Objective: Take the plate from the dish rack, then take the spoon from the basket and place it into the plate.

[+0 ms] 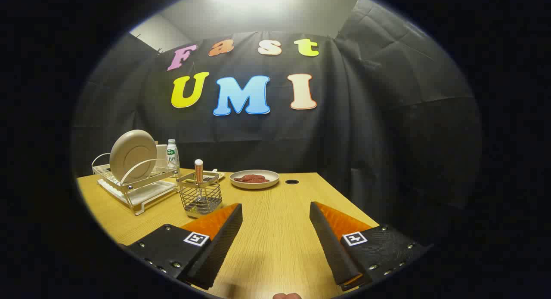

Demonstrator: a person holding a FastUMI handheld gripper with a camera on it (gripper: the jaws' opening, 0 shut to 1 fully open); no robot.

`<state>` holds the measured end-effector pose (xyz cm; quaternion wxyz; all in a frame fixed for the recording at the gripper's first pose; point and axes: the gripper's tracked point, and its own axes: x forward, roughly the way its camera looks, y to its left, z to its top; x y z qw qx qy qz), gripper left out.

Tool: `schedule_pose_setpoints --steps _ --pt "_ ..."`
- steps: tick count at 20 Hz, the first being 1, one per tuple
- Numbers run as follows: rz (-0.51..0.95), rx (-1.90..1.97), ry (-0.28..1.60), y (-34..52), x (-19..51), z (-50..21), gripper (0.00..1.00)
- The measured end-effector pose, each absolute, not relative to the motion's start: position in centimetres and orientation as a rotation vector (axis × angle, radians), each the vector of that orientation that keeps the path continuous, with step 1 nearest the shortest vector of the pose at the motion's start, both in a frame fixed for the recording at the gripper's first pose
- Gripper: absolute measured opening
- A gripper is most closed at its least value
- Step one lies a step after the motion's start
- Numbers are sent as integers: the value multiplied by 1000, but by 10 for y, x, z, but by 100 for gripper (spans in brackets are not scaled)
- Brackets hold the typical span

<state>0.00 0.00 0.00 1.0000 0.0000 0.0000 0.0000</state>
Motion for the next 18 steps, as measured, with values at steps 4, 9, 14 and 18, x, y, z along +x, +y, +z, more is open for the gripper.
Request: schedule_pose_setpoints --steps 4,9,14,18 --pt "-20 12 -11 -6 51 7 97" --pt "-64 53 -86 -17 99 85 97" --pt "-37 50 -67 18 67 176 97" --pt "-50 17 -44 57 38 221 97"
